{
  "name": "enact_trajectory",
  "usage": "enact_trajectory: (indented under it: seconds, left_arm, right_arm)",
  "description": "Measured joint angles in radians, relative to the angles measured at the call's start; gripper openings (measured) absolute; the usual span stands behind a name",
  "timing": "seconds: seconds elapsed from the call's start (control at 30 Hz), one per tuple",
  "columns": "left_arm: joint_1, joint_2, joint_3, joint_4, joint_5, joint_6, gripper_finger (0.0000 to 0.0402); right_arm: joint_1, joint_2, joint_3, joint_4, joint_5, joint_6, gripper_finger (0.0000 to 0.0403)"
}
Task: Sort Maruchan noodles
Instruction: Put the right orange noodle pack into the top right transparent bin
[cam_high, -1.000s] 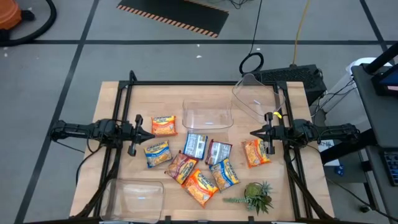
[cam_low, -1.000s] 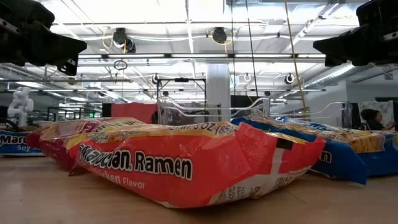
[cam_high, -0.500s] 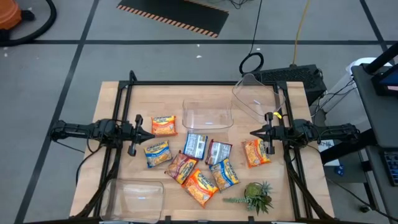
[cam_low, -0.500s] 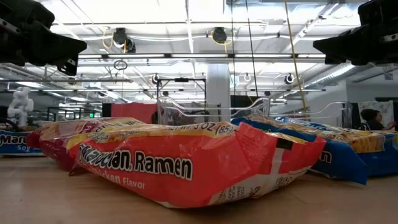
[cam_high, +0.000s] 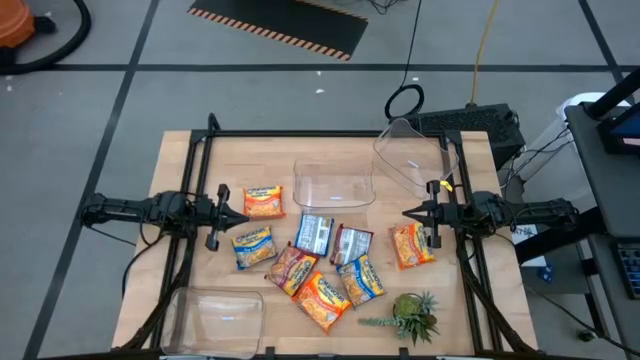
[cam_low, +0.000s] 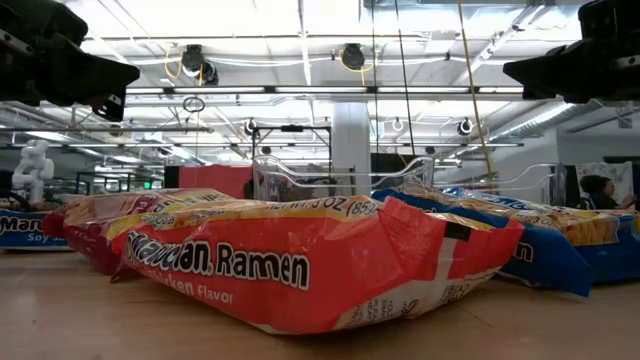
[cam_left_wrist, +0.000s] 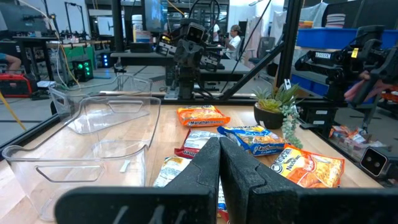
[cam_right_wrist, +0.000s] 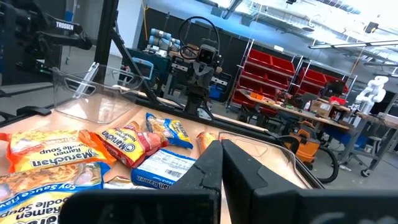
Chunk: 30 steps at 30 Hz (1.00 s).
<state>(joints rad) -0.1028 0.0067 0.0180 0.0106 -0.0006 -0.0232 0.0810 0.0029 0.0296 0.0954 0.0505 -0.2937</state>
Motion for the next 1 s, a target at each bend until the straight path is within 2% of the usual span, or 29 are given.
enact_trajectory:
  seconds: [0.43, 1.0]
  left_arm:
    - [0.0, 0.0, 0.0, 0.0, 0.0, 0.0, 0.0012]
    - [0.0, 0.0, 0.0, 0.0, 0.0, 0.0, 0.0012]
  right_arm:
    - [0.0, 0.0, 0.0, 0.005, 0.0, -0.003, 0.0]
    - [-0.001, 0.002, 0.0, -0.002, -0.002, 0.1, 0.0]
